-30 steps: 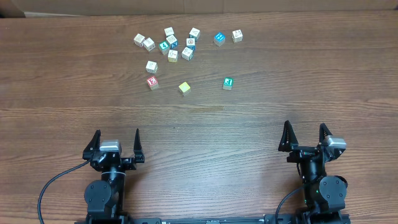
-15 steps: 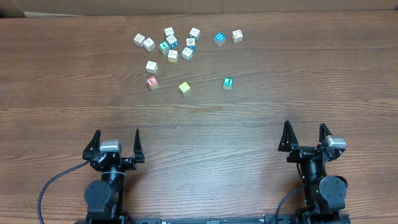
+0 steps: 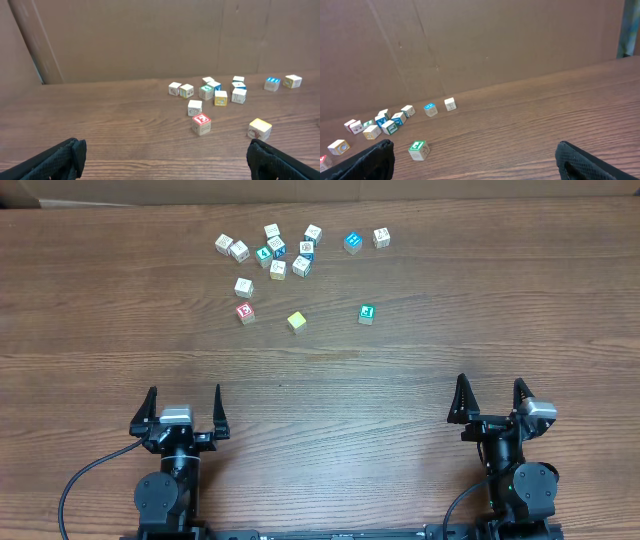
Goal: Form a tower
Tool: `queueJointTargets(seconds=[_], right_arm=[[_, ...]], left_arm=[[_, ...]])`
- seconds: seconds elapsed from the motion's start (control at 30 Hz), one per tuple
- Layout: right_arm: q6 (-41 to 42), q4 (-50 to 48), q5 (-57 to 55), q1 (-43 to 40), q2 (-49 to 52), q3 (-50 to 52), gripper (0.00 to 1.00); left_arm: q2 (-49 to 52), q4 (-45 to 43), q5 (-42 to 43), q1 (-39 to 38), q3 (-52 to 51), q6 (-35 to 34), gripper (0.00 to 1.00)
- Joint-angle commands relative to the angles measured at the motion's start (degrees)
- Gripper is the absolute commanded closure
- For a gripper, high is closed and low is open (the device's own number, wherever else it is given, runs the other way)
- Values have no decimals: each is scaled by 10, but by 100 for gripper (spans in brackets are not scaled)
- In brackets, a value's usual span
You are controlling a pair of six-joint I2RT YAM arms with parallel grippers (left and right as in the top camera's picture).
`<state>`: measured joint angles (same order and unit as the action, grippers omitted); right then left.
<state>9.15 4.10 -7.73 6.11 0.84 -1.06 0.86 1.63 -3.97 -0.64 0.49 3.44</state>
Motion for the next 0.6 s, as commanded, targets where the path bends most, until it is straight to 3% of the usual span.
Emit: queueJointTargets(seconds=[0.0, 0.4, 0.57], right_arm=[[-3, -2, 1, 3, -7, 6, 0], [-3, -2, 0, 3, -7, 6, 0], [-3, -2, 0, 3, -7, 6, 0]], left_arm=[[-6, -1, -11, 3, -2, 17, 0], [-6, 20, -6, 3, -2, 17, 1], [-6, -15, -4, 3, -2, 17, 1]])
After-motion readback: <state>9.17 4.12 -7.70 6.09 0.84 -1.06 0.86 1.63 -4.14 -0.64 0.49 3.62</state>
